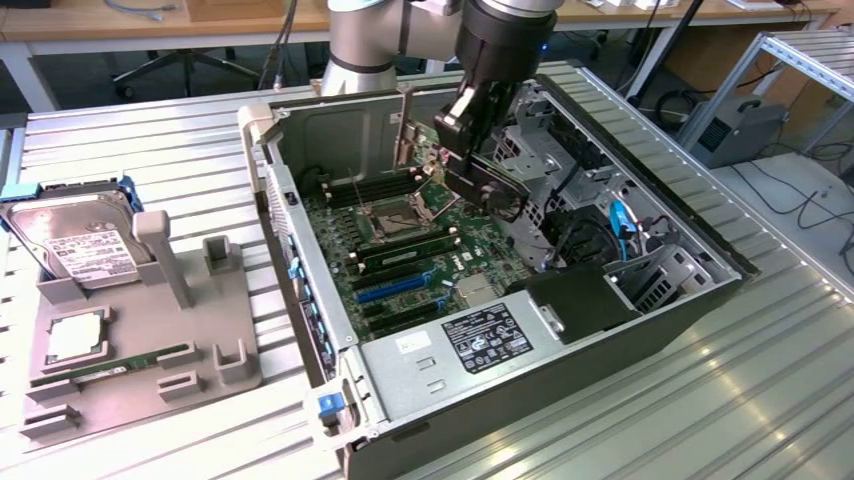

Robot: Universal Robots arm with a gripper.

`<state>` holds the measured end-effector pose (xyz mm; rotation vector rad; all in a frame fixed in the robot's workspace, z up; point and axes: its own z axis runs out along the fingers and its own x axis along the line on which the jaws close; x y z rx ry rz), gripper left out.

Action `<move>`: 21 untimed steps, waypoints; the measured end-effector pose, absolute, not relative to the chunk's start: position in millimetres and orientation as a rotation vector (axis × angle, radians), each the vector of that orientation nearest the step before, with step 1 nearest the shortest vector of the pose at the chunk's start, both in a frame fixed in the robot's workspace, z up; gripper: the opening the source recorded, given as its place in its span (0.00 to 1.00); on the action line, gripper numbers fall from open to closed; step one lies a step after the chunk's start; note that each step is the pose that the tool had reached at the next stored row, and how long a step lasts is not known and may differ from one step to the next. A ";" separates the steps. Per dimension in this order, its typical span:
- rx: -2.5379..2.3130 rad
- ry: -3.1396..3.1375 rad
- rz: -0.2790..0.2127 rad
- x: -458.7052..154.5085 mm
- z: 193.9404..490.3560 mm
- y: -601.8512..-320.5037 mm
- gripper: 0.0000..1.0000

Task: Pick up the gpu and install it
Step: 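Insert the gpu into the slot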

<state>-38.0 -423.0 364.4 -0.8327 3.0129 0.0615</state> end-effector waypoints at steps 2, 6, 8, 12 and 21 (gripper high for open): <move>-0.838 3.012 0.061 -38.0 364.4 -423.1 0.27; -0.850 3.008 0.062 -38.0 364.3 -423.0 0.27; -0.854 3.007 0.062 -38.0 364.3 -423.0 0.27; -0.865 3.004 0.062 -38.0 364.3 -423.1 0.27; -0.891 2.997 0.062 -38.0 364.3 -423.0 0.27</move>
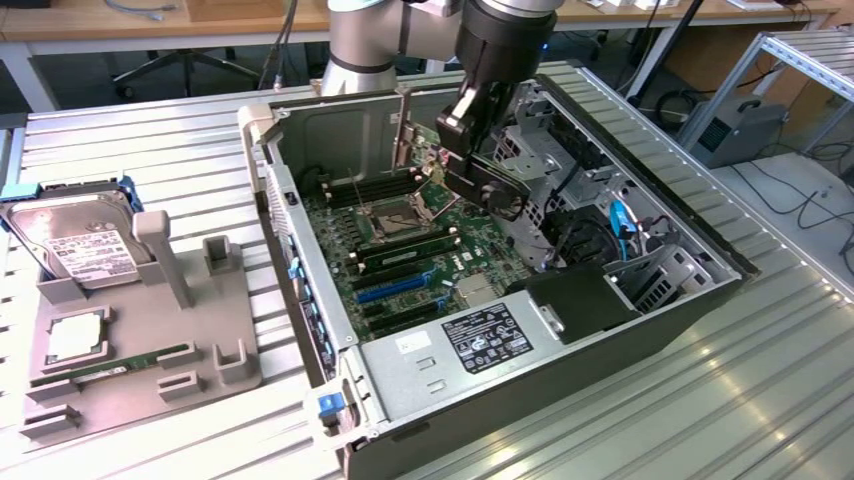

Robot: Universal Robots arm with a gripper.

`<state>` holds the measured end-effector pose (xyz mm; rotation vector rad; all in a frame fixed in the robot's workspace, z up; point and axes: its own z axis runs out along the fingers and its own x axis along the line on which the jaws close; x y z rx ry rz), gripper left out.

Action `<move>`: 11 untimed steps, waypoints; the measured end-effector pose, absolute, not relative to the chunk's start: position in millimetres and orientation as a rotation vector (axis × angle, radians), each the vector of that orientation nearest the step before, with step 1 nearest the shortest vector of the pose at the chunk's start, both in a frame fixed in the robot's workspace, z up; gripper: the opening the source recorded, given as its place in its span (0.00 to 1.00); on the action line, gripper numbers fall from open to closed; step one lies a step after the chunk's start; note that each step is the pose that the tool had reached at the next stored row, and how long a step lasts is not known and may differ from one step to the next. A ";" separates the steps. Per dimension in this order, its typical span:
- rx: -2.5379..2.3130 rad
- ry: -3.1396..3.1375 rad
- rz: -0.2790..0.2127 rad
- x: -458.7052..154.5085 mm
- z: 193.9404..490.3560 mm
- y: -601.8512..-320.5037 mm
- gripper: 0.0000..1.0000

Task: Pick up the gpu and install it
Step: 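Insert the gpu into the slot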

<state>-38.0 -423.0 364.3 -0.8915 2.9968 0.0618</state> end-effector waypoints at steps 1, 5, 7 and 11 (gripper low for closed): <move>-0.894 2.996 0.062 -38.0 364.3 -423.0 0.27; -0.903 2.994 0.062 -38.0 364.3 -423.0 0.27; -0.908 2.992 0.062 -38.0 364.3 -423.0 0.27; -0.921 2.988 0.062 -38.0 364.3 -423.0 0.27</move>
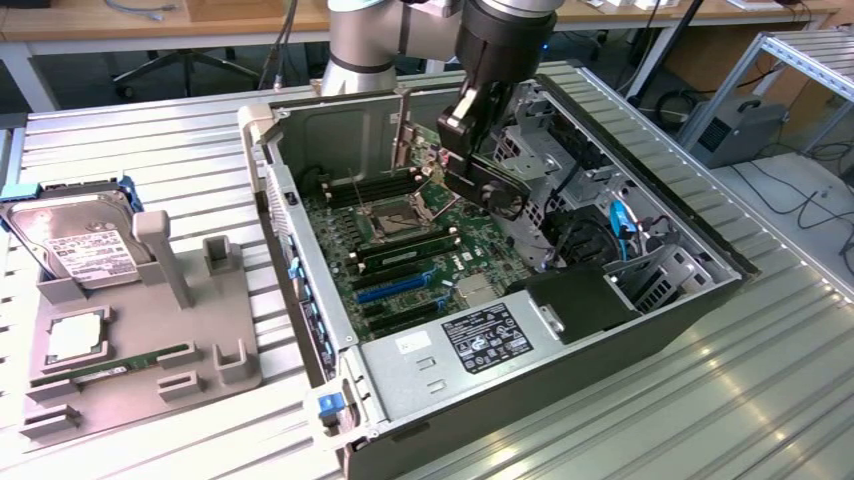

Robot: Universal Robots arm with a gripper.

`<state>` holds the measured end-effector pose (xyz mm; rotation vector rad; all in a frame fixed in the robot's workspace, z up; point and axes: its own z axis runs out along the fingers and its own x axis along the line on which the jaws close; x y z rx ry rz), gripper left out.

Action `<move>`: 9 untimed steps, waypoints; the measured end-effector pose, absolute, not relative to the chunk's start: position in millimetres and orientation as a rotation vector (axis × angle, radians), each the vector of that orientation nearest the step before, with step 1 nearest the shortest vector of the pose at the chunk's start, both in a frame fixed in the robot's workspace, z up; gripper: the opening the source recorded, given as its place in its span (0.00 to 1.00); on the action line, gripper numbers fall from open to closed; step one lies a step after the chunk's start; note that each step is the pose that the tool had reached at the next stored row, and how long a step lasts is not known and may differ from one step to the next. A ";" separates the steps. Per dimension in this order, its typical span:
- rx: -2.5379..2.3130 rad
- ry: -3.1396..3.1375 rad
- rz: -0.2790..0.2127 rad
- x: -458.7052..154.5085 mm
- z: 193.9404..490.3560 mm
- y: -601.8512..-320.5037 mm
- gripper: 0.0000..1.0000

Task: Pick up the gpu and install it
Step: 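Insert the gpu into the slot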

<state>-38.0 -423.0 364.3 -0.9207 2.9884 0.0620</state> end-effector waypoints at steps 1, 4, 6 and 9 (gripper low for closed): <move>-0.923 2.988 0.062 -38.0 364.3 -423.0 0.27; -0.930 2.986 0.062 -38.0 364.2 -423.0 0.27; -0.934 2.984 0.062 -38.0 364.2 -423.0 0.27; -0.942 2.982 0.062 -38.0 364.2 -423.0 0.27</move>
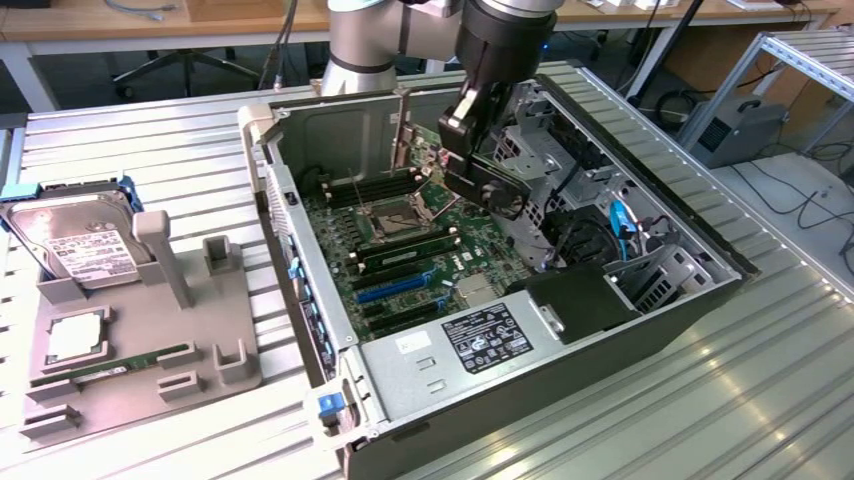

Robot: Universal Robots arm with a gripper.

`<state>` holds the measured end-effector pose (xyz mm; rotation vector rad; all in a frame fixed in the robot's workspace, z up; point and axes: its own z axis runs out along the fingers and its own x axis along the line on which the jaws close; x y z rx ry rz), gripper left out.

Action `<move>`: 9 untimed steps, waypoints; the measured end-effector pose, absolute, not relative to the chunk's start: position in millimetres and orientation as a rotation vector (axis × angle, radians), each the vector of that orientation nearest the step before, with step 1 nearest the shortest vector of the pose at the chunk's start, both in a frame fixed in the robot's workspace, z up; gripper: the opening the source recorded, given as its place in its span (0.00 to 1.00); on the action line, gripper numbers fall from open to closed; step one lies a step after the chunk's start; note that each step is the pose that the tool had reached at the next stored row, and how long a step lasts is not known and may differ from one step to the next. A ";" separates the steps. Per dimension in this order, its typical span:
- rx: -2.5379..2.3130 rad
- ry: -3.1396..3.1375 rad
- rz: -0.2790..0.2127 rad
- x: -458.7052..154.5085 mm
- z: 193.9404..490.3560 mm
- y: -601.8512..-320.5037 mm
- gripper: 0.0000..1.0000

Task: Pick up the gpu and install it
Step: 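Insert the gpu into the slot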

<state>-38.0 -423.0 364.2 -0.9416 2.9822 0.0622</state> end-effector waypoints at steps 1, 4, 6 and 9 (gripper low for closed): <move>-0.944 2.982 0.062 -38.0 364.2 -423.0 0.27; -0.961 2.976 0.062 -38.0 364.2 -423.0 0.27; -0.974 2.972 0.062 -38.0 364.2 -423.0 0.27; -1.000 2.964 0.063 -38.0 364.1 -423.0 0.27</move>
